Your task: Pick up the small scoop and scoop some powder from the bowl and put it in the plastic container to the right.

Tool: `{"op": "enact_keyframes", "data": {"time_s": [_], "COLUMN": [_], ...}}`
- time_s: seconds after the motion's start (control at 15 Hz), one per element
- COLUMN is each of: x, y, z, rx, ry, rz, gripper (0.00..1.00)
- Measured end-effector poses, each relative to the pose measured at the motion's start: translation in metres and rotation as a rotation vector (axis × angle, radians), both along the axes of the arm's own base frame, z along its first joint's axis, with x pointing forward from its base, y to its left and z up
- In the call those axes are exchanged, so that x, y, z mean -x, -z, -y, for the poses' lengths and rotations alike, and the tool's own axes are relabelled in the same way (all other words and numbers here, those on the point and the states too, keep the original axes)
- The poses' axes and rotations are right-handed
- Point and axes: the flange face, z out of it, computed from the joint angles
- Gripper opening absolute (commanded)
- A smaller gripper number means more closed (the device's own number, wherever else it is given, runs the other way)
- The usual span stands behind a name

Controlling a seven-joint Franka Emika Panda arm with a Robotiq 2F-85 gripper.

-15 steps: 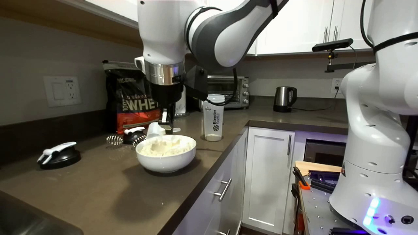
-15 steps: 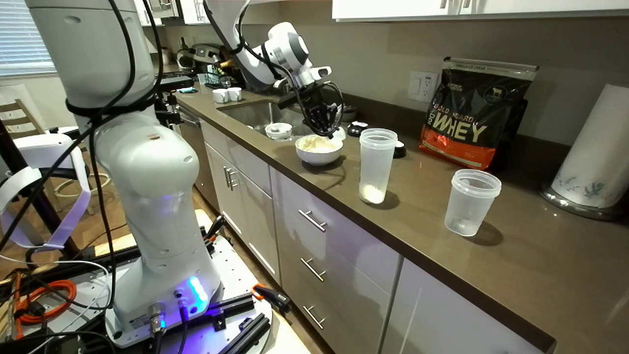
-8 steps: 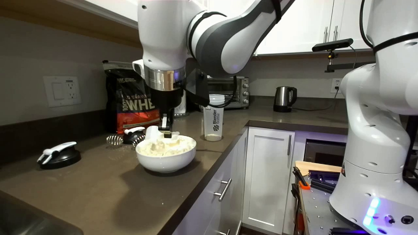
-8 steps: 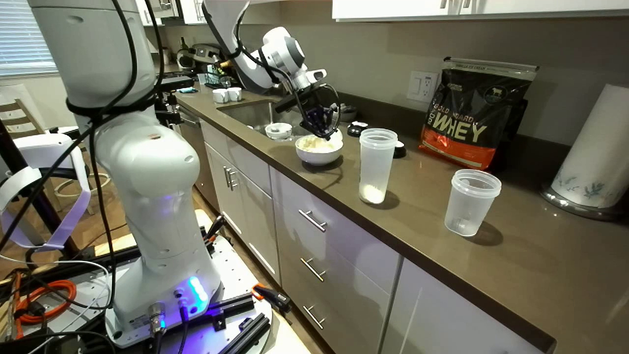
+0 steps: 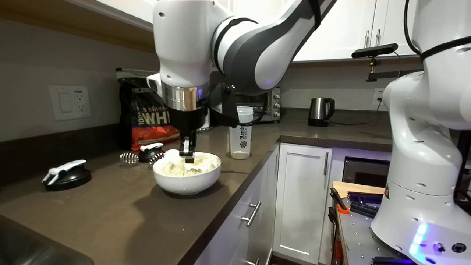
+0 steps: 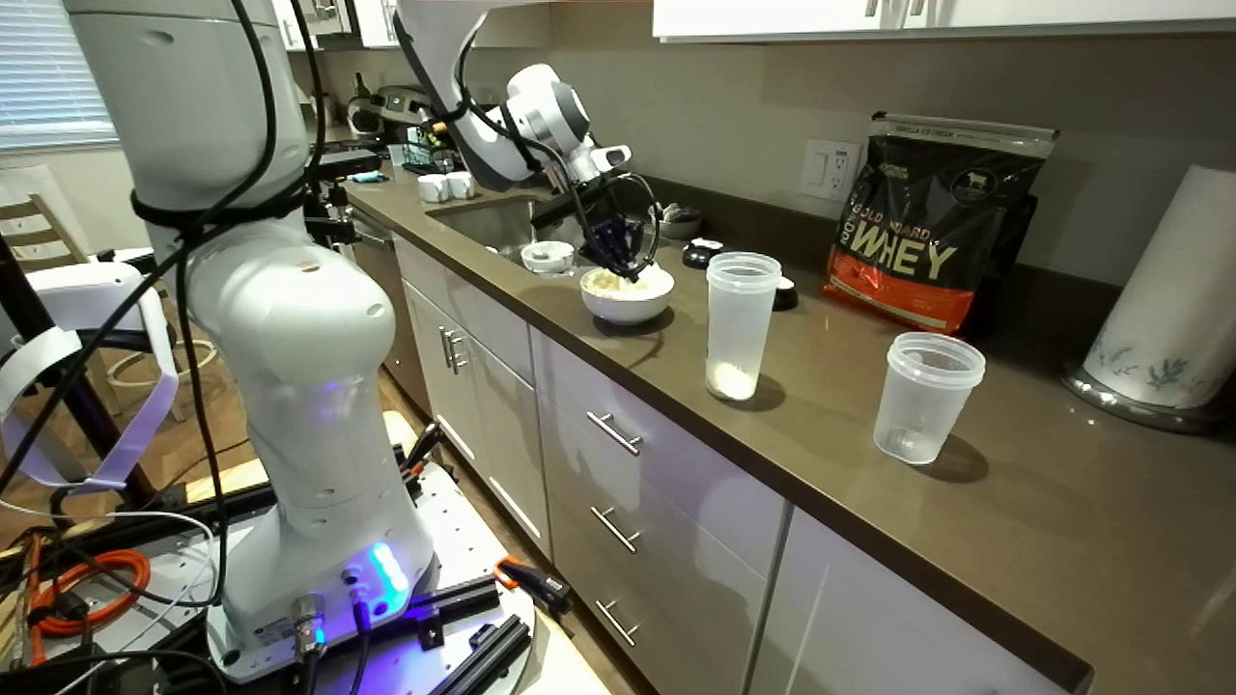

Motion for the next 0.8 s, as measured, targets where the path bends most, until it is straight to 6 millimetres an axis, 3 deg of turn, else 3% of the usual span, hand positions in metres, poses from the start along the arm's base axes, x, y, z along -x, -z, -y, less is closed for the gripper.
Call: {"op": "enact_keyframes", "data": {"time_s": [0.8], "x": [0.0059], "y": [0.0092], "z": [-0.0047], "rx": [-0.091], "ry": [0.031], "rz": [-0.030], "gripper": [0.03]}}
